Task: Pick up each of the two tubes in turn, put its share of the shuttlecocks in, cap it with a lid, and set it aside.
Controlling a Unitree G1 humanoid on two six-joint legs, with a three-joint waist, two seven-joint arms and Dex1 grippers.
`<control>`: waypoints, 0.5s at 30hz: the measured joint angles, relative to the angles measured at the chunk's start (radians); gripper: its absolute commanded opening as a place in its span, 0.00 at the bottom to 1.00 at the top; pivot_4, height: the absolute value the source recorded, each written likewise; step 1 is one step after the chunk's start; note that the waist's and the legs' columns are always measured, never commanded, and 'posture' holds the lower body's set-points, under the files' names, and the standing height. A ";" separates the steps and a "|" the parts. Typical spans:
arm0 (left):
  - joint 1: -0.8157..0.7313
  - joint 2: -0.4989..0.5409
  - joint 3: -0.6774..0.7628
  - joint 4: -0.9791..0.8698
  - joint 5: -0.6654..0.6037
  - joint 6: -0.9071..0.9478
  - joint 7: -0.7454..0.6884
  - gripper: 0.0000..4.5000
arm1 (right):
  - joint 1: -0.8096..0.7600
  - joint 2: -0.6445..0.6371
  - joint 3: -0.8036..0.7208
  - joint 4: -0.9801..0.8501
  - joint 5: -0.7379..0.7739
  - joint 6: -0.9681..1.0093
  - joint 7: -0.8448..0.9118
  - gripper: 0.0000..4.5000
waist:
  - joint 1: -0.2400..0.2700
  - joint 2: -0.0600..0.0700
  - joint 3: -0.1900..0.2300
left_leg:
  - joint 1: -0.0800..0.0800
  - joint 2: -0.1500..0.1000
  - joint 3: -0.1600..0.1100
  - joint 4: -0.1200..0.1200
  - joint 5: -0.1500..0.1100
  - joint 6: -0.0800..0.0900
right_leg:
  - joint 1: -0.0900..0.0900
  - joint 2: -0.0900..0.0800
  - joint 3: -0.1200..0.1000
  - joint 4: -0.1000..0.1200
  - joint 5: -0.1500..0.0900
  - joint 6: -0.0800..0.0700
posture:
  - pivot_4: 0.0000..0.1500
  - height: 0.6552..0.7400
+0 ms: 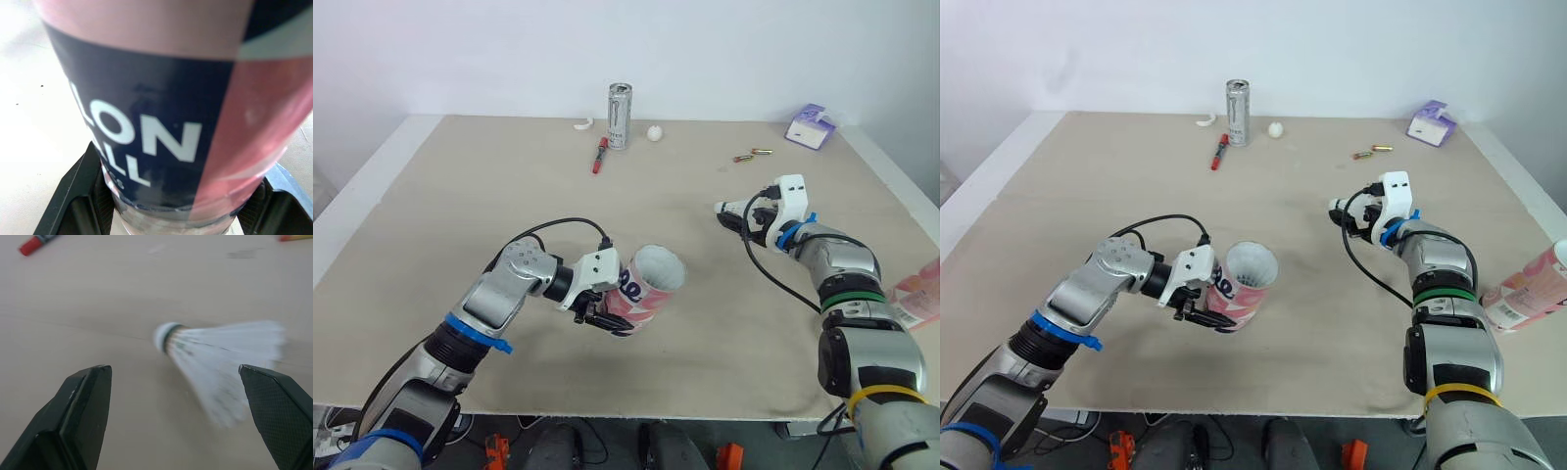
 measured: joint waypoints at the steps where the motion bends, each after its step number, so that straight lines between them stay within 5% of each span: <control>1: 0.000 0.000 0.000 0.000 0.000 0.000 0.000 0.59 | -0.002 0.001 0.000 0.006 -0.001 -0.004 0.001 0.99 | 0.000 0.000 0.000 | 0.000 0.000 0.000 0.000 0.000 0.000 | 0.000 0.000 0.000 0.000 0.000 0.000 | 1.00 1.00; 3: 0.001 0.001 0.001 -0.003 0.000 0.003 0.000 0.59 | -0.018 0.007 0.000 0.041 -0.008 -0.017 0.001 0.99 | -0.001 0.000 0.000 | 0.000 0.000 0.000 0.000 0.000 0.000 | 0.000 0.000 0.000 0.000 0.000 0.000 | 1.00 1.00; 6: 0.002 0.002 0.001 -0.003 0.000 0.004 0.002 0.59 | -0.025 0.012 0.000 0.046 -0.009 -0.021 0.000 0.81 | -0.001 0.000 0.000 | 0.000 0.000 0.000 0.000 0.000 0.000 | 0.000 0.000 0.000 0.000 0.000 0.000 | 1.00 1.00; 9: 0.003 0.002 0.001 -0.005 0.000 0.007 0.004 0.59 | -0.035 0.016 -0.001 0.076 -0.020 -0.049 -0.004 0.52 | -0.001 0.000 0.000 | 0.000 0.000 0.000 0.000 0.000 0.000 | 0.000 0.000 0.000 0.000 0.000 0.000 | 1.00 1.00; 15: 0.003 0.002 0.001 -0.005 -0.001 0.007 0.004 0.59 | -0.038 0.019 -0.003 0.112 -0.024 -0.070 -0.009 0.16 | -0.001 0.000 0.000 | 0.000 0.000 0.000 0.000 0.000 0.000 | 0.000 0.000 0.000 0.000 0.000 0.000 | 1.00 1.00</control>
